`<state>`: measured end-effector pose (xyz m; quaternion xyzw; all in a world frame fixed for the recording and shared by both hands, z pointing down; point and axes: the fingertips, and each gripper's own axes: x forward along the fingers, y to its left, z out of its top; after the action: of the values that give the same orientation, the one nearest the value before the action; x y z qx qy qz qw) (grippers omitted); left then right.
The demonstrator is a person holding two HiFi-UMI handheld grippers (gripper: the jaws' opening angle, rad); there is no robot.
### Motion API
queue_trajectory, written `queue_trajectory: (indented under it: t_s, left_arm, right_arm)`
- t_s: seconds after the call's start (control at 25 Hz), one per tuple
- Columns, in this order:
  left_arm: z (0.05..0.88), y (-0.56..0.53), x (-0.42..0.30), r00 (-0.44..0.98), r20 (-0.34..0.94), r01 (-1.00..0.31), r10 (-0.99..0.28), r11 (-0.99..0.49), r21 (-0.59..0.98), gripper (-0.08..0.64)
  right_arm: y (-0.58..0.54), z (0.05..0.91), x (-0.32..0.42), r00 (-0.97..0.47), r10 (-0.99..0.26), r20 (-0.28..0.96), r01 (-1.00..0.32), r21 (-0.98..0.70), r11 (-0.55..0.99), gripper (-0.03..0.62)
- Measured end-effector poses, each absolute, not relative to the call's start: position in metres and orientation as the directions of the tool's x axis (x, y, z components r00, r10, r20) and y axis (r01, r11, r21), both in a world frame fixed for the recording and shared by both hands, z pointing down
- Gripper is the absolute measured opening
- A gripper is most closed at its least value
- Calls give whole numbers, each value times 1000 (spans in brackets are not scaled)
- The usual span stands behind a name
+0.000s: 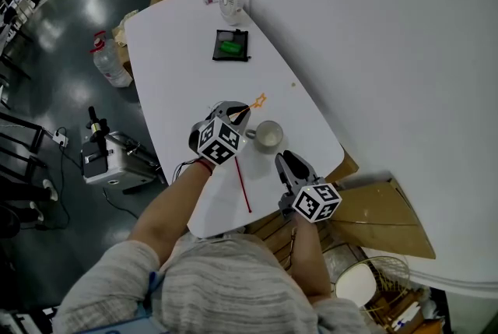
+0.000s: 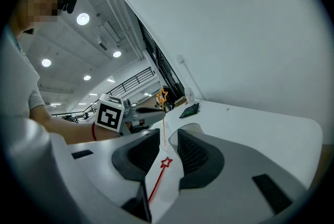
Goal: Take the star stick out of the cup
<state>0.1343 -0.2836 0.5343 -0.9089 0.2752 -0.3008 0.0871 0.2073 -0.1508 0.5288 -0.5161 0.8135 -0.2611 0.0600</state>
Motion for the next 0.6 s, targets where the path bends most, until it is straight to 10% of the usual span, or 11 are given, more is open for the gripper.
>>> queue_trajectory:
  t_s: [0.6]
  left_arm:
    - [492,-292,109,707,372,-574,-601,-796,-194,23]
  right_arm:
    - [-153,523,212,-466,-870,162,-802,-493,337,104]
